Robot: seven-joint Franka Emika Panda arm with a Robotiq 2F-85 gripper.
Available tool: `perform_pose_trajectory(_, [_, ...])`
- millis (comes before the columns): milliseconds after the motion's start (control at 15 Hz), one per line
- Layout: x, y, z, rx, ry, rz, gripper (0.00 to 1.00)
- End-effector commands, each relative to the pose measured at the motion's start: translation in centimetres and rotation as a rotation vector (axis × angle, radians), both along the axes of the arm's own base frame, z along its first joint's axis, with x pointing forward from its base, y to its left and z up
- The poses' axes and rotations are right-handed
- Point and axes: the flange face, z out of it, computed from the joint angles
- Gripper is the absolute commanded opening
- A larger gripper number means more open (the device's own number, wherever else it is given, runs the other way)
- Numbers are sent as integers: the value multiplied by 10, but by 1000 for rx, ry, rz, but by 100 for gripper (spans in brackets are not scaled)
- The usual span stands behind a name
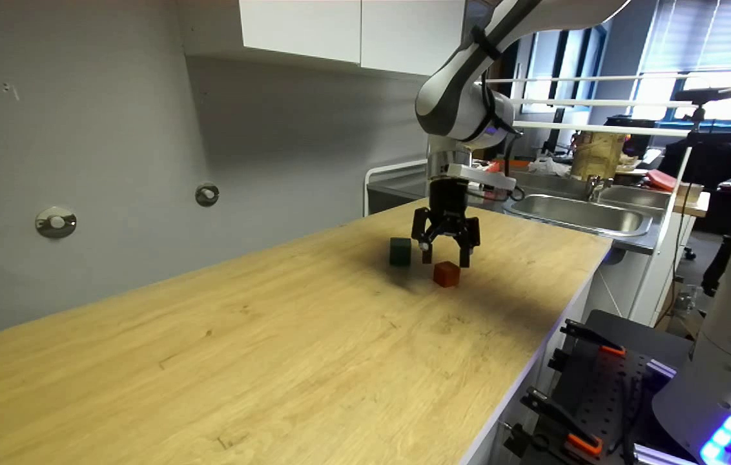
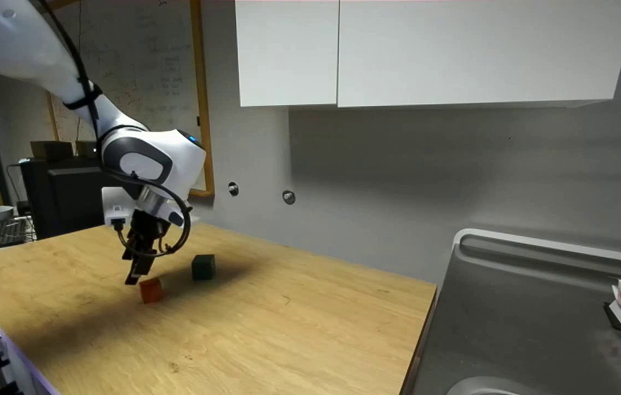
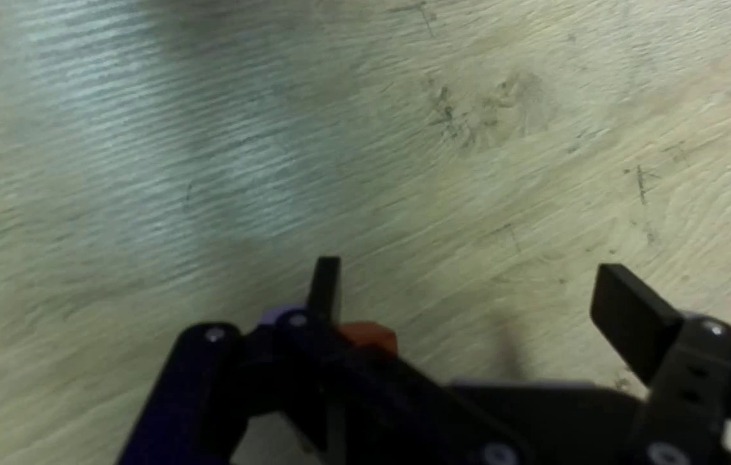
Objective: Put the orange block on the green block
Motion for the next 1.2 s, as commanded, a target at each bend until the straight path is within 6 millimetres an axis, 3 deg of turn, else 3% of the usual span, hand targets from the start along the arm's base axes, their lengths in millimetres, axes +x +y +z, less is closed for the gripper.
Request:
perform_pose_trajectory(0, [-12, -10, -17, 39, 17, -59, 100])
perform_pose_trajectory(200, [-14, -20, -17, 39, 23, -88, 100])
perform_pose_trajectory(600, [-4, -41, 3, -28, 12, -131, 100])
perform_pose_trajectory(1133, [21, -43, 11, -154, 48, -147, 100])
